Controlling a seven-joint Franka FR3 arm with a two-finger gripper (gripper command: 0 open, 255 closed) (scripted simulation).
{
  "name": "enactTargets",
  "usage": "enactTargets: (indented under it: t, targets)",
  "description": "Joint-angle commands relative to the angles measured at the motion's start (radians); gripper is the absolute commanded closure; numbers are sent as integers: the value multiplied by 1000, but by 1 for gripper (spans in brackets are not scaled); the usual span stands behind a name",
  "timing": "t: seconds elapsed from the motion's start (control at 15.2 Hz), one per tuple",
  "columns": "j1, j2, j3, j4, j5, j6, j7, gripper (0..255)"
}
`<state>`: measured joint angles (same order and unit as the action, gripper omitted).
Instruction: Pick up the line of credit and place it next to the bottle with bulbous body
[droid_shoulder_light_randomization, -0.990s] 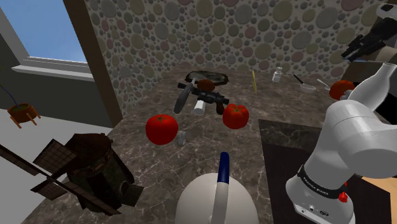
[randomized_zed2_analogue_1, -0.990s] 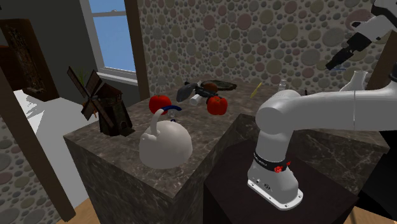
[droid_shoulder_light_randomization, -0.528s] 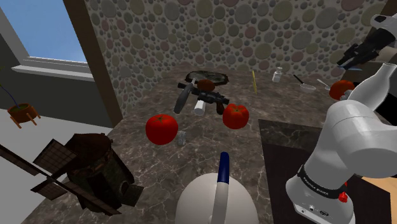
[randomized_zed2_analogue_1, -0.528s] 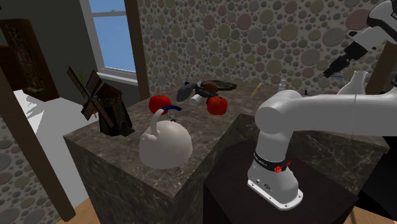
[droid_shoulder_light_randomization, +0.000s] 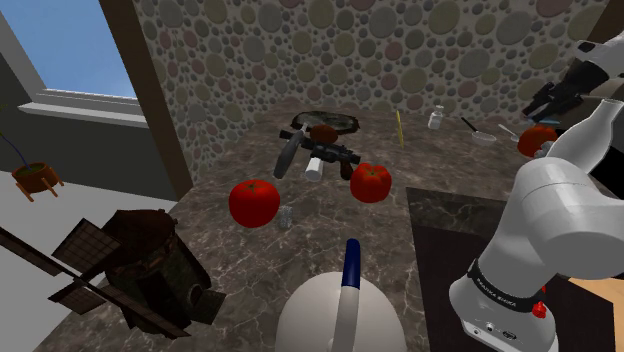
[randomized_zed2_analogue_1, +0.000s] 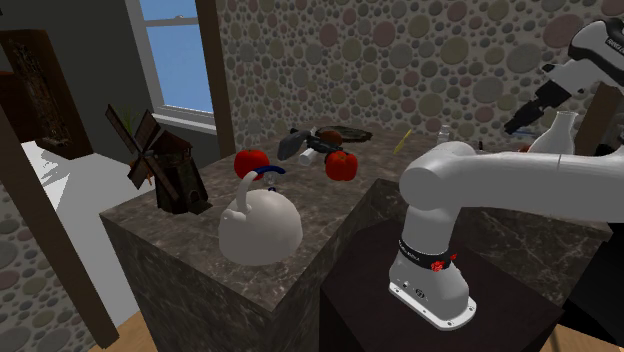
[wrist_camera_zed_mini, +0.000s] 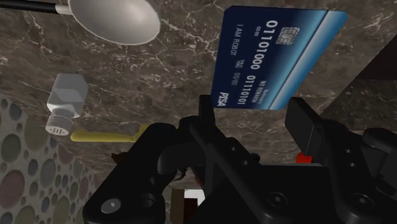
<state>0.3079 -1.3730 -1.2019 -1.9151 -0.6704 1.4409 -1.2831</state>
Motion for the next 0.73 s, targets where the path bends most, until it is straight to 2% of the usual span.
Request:
enactTargets:
  t: [0.0, 0.66]
  targets:
    - [-11, -14, -15, -24, -15, 15, -5, 255]
    - [-41, -66, -93, -102, -86, 80, -28, 255]
